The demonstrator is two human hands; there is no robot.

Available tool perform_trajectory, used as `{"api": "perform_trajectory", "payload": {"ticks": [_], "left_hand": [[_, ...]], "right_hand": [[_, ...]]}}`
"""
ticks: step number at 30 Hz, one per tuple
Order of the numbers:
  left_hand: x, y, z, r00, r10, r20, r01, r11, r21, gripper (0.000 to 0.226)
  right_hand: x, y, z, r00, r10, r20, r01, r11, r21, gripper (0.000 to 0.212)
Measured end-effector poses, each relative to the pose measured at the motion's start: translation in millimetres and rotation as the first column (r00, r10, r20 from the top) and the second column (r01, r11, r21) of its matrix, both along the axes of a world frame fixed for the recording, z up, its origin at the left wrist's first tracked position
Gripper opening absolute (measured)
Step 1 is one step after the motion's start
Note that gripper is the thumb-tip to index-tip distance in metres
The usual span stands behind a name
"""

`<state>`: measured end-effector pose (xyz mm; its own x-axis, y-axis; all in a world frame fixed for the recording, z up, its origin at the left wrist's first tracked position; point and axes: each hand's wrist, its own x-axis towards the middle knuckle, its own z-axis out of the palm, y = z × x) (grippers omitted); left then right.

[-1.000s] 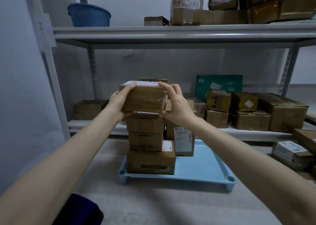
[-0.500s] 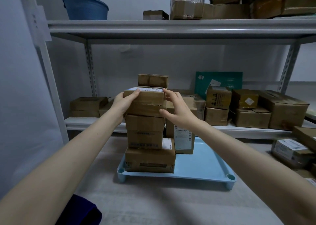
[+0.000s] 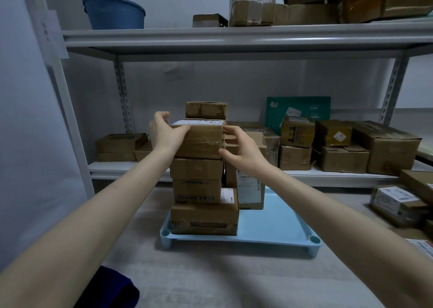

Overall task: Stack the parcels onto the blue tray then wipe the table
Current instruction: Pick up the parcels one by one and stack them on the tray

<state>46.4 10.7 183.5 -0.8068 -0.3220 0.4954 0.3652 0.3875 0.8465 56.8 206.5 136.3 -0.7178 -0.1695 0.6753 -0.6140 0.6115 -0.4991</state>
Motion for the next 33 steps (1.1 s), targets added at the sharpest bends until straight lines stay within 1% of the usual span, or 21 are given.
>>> {"api": "perform_trajectory", "payload": {"ticks": [2, 4, 7, 9, 13, 17, 20, 23, 24, 27, 28, 30, 31, 33], "left_hand": [[7, 5, 5, 0.989, 0.09, -0.113, -0.104, 0.987, -0.124, 0.054], [14, 12, 9, 0.971, 0.118, -0.21, -0.164, 0.963, -0.216, 0.046], [23, 26, 14, 0.954, 0.041, -0.297, -0.139, 0.938, -0.318, 0.038], [29, 39, 15, 0.949, -0.035, -0.314, -0.083, 0.931, -0.355, 0.035], [40, 69, 13, 0.94, -0.188, -0.285, 0.078, 0.931, -0.357, 0.032], [47, 103, 3, 0.92, -0.293, -0.262, 0.183, 0.909, -0.375, 0.031], [53, 135, -7, 0.909, -0.355, -0.22, 0.246, 0.881, -0.405, 0.033], [57, 165, -18, 0.901, -0.404, -0.155, 0.312, 0.855, -0.414, 0.034], [58, 178, -22, 0.895, -0.427, -0.129, 0.343, 0.843, -0.414, 0.034], [59, 212, -36, 0.881, -0.468, -0.071, 0.396, 0.811, -0.431, 0.035], [60, 220, -40, 0.877, -0.477, -0.052, 0.411, 0.803, -0.432, 0.035], [60, 239, -49, 0.866, -0.5, -0.003, 0.452, 0.784, -0.425, 0.036], [60, 247, -53, 0.859, -0.511, 0.026, 0.473, 0.773, -0.422, 0.036], [59, 262, -62, 0.843, -0.532, 0.083, 0.514, 0.749, -0.419, 0.036]], "right_hand": [[2, 1, -1, 1.0, -0.007, 0.009, 0.007, 1.0, -0.009, 0.056], [5, 3, -1, 1.0, -0.011, 0.01, 0.011, 1.0, -0.015, 0.054], [10, 8, 1, 1.0, -0.026, -0.005, 0.026, 0.999, -0.02, 0.046], [15, 15, 2, 0.999, -0.034, -0.014, 0.034, 0.999, -0.018, 0.039], [24, 36, -1, 0.998, -0.07, 0.002, 0.07, 0.997, -0.015, 0.027], [33, 69, -10, 0.99, -0.13, 0.054, 0.132, 0.99, -0.044, 0.026], [42, 102, -19, 0.971, -0.218, 0.103, 0.225, 0.972, -0.065, 0.018], [52, 137, -31, 0.941, -0.302, 0.15, 0.316, 0.946, -0.078, 0.005], [56, 150, -37, 0.927, -0.33, 0.177, 0.349, 0.933, -0.085, 0.006], [68, 187, -52, 0.873, -0.41, 0.264, 0.445, 0.891, -0.089, 0.023], [71, 197, -57, 0.848, -0.449, 0.282, 0.485, 0.872, -0.069, 0.027], [74, 219, -68, 0.773, -0.566, 0.287, 0.582, 0.813, 0.035, 0.032], [76, 230, -73, 0.732, -0.615, 0.293, 0.62, 0.78, 0.09, 0.031], [78, 250, -85, 0.66, -0.676, 0.327, 0.664, 0.729, 0.166, 0.021]]}}
